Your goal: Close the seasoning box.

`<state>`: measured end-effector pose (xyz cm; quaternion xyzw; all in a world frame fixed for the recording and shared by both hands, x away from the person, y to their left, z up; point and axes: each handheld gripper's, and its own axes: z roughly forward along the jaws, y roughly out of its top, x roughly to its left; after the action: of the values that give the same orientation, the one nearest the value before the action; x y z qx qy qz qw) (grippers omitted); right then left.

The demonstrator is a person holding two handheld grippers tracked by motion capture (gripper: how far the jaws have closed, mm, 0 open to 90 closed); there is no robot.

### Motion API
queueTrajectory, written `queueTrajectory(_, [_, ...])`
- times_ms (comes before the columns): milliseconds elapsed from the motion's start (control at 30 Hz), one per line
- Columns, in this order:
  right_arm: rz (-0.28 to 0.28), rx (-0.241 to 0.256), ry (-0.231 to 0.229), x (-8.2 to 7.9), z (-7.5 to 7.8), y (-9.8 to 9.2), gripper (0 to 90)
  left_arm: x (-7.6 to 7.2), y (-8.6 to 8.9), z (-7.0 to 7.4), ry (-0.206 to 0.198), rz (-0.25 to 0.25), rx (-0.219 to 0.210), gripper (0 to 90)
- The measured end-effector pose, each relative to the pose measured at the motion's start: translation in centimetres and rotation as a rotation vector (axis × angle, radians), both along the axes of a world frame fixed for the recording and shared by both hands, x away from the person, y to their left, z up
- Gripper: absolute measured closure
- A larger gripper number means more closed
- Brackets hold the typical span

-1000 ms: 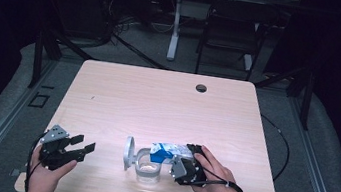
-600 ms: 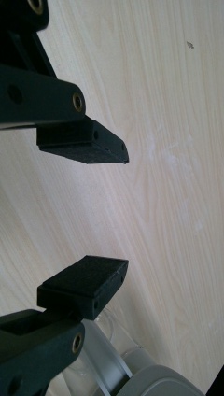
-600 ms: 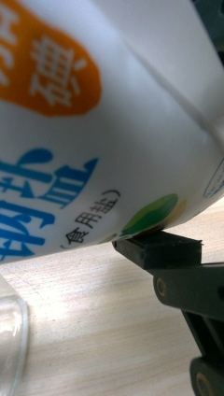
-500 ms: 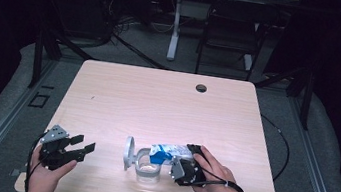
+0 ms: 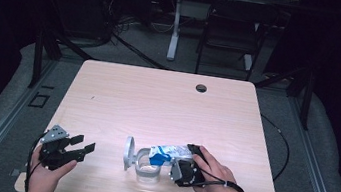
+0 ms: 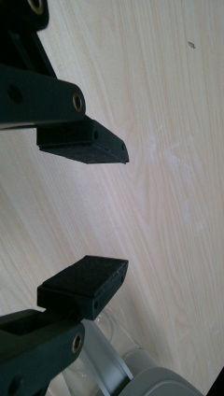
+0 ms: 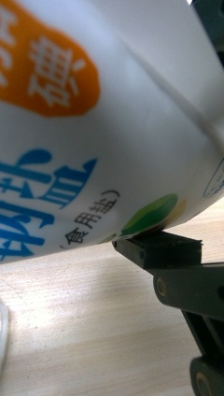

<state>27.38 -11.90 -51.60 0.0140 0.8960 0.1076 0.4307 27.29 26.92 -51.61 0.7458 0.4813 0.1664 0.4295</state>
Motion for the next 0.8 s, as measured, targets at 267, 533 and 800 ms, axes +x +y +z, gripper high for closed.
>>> queueTrajectory(267, [-0.005, -0.031, -0.006, -0.02, -0.17, 0.16, 40.9, 0.01, 0.01, -0.01, -0.001, 0.0, -0.002, 42.5])
queueTrajectory(533, [-0.005, -0.035, -0.008, 0.02, -0.24, 0.29, 40.9, 0.0, 0.01, 0.0, -0.001, 0.0, -0.003, 42.5])
queueTrajectory(800, [-0.015, -0.061, -0.011, -0.02, -0.04, 0.43, 40.9, -0.01, 0.02, 0.02, -0.003, 0.002, -0.005, 42.5])
